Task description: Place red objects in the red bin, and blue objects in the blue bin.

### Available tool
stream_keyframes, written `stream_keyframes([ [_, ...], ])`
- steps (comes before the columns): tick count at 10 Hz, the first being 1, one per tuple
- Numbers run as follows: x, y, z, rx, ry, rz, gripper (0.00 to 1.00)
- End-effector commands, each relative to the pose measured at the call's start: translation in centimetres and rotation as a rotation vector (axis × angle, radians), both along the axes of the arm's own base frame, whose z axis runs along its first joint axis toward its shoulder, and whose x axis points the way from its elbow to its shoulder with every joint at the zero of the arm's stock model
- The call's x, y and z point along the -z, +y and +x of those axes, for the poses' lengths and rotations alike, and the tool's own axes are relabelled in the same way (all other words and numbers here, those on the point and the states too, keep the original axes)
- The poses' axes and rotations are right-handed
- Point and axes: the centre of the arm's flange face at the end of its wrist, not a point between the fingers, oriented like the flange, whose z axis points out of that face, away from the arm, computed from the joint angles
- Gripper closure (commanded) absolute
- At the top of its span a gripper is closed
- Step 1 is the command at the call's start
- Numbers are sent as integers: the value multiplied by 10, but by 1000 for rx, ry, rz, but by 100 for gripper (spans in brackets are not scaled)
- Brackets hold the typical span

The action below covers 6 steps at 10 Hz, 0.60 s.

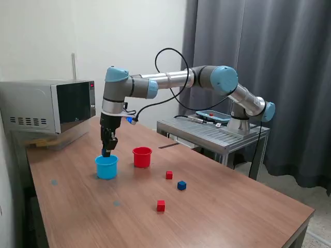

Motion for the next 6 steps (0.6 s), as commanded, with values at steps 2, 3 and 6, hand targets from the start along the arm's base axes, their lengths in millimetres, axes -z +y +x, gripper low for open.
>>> stream_keyframes([
  [2,-9,22,15,52,-40,38,100],
  [3,-1,30,23,91,-109,24,100],
  [6,14,31,28,100,-147,5,100],
])
